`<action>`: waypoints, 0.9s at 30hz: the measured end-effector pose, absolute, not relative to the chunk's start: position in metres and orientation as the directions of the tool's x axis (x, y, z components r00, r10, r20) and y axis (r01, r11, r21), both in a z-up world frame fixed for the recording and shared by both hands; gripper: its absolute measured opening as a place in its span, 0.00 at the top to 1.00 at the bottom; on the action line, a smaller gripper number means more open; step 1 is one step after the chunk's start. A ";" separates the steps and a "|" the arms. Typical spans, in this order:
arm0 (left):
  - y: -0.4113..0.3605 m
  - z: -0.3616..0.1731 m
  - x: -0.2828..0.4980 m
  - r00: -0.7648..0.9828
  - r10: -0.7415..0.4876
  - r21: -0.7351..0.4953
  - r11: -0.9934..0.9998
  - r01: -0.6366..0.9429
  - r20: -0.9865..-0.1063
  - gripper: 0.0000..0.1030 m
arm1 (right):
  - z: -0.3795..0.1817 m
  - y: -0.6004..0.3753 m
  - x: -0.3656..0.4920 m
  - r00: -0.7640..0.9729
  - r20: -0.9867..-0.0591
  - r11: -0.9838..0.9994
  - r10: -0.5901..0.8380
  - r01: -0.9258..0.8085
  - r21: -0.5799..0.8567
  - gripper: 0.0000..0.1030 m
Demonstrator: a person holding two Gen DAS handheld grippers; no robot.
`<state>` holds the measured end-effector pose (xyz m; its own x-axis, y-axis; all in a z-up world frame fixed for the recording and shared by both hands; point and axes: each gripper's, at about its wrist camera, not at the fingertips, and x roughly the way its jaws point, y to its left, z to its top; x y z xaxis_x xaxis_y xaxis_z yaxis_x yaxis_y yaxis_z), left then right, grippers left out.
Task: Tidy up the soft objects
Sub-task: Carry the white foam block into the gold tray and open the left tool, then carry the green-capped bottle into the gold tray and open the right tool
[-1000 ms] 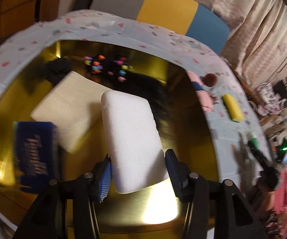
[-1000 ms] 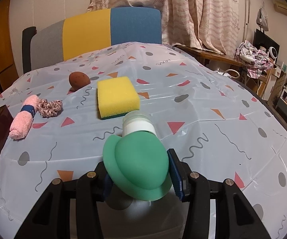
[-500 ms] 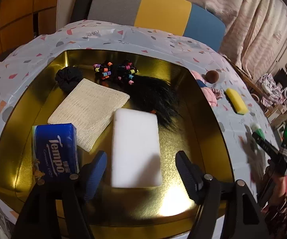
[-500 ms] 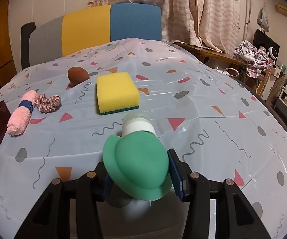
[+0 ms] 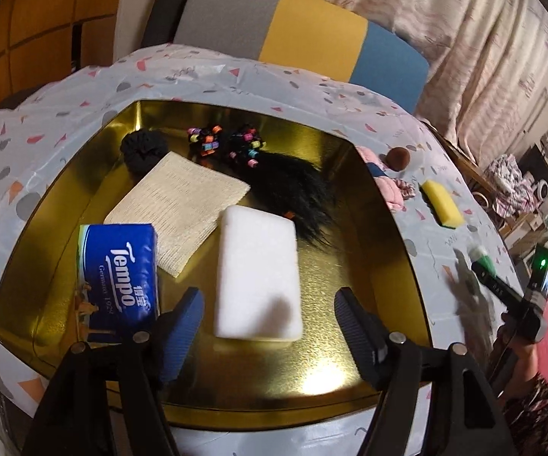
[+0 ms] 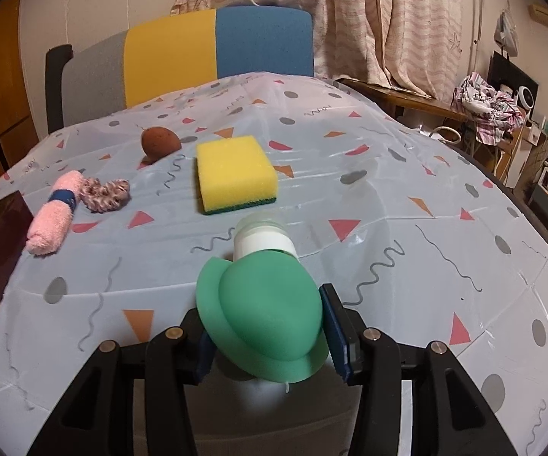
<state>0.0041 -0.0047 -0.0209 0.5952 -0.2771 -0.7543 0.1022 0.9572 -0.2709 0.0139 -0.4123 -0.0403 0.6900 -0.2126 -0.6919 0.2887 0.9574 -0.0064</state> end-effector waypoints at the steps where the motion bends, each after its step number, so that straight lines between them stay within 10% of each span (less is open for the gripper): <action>1: -0.006 -0.020 0.003 0.599 -0.274 -0.262 0.959 0.110 -0.753 0.30 | -0.037 -0.410 0.013 0.695 -0.690 0.959 -0.204 0.282 0.000 0.52; 14: 0.000 -0.016 -0.001 0.629 -0.180 -0.167 0.983 0.080 -0.757 0.30 | 0.042 -0.240 0.007 0.741 -0.578 0.928 0.342 -0.167 0.335 0.52; 27: 0.025 -0.015 0.001 0.631 -0.038 -0.092 0.994 -0.053 -0.775 0.30 | 0.015 -0.147 0.028 0.668 -0.671 0.947 0.322 -0.236 0.220 0.52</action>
